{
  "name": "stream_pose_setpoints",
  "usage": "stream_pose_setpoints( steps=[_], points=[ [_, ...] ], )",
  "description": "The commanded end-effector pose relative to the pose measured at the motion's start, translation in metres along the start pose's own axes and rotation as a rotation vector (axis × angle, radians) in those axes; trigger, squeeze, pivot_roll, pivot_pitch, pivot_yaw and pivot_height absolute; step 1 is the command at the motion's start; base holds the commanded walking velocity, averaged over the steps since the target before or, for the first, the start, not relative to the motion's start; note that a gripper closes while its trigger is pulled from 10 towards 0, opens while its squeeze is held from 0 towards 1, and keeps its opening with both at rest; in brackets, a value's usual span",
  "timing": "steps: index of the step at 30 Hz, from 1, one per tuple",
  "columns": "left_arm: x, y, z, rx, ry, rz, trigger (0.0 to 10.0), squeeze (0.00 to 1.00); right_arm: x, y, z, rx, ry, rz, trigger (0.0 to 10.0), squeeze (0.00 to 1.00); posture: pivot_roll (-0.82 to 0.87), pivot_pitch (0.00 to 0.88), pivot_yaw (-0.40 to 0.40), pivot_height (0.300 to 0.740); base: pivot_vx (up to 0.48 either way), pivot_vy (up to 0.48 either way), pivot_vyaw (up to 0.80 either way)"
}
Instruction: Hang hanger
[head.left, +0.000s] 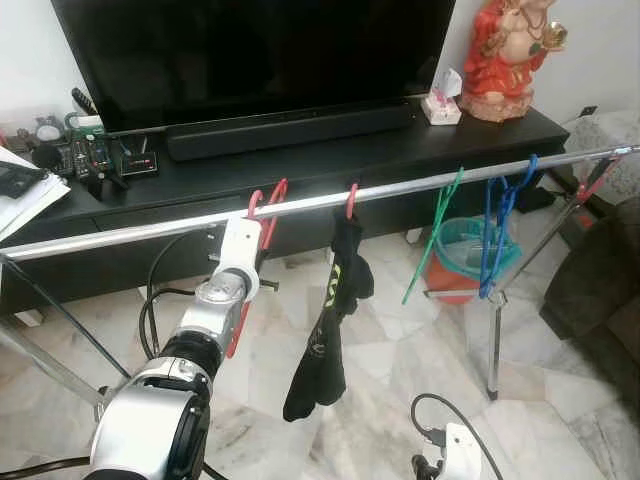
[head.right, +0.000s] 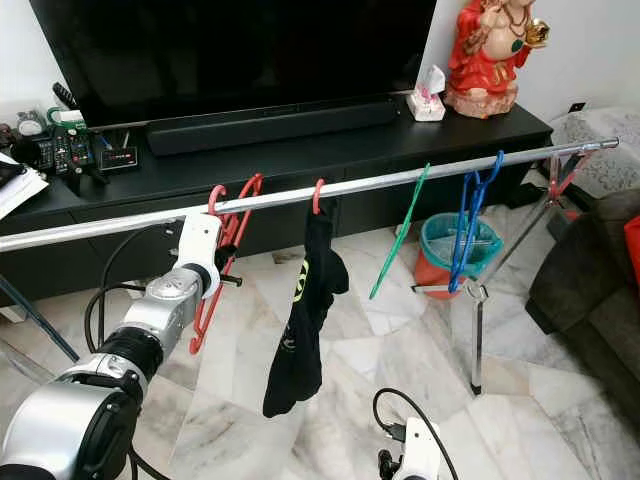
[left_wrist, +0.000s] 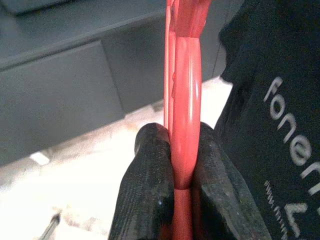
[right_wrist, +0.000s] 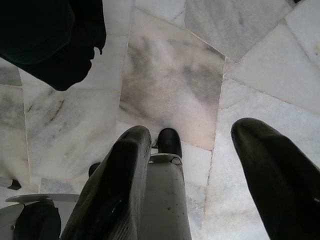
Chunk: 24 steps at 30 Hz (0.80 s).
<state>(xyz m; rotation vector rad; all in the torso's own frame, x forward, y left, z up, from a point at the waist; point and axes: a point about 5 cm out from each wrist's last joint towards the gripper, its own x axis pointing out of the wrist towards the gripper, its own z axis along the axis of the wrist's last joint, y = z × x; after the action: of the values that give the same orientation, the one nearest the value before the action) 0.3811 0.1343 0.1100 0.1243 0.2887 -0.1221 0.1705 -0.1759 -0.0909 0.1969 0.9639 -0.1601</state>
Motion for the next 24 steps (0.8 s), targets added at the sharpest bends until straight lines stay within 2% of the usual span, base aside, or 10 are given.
stream_pose_setpoints(
  steps=[1,8,10,19,24],
  points=[
    [0.0,0.004,-0.002,0.0,0.031,0.028,10.0,0.0,0.0,-0.001,-0.001,0.013,0.006,-0.006,10.0,0.0,0.12,0.058,-0.02,0.736,0.0,0.0,0.0],
    [0.0,0.007,-0.011,-0.022,0.104,0.061,10.0,0.0,0.0,-0.002,-0.001,0.006,0.01,-0.004,10.0,0.0,0.12,0.058,-0.024,0.736,0.0,0.0,0.0],
    [0.0,0.007,-0.012,-0.005,0.105,0.058,10.0,0.0,0.0,-0.002,-0.001,0.008,0.008,-0.003,10.0,0.0,0.12,0.058,-0.025,0.736,0.0,0.0,0.0],
    [-0.005,0.016,-0.021,-0.052,0.129,0.09,10.0,0.0,0.0,-0.002,0.0,0.005,0.01,-0.002,10.0,0.0,0.13,0.059,-0.027,0.736,0.0,0.0,0.0],
    [-0.008,0.019,-0.028,-0.034,0.167,0.056,10.0,0.0,0.0,-0.002,0.0,0.003,0.01,-0.002,10.0,0.0,0.13,0.059,-0.029,0.736,0.0,0.0,0.0]
  ],
)
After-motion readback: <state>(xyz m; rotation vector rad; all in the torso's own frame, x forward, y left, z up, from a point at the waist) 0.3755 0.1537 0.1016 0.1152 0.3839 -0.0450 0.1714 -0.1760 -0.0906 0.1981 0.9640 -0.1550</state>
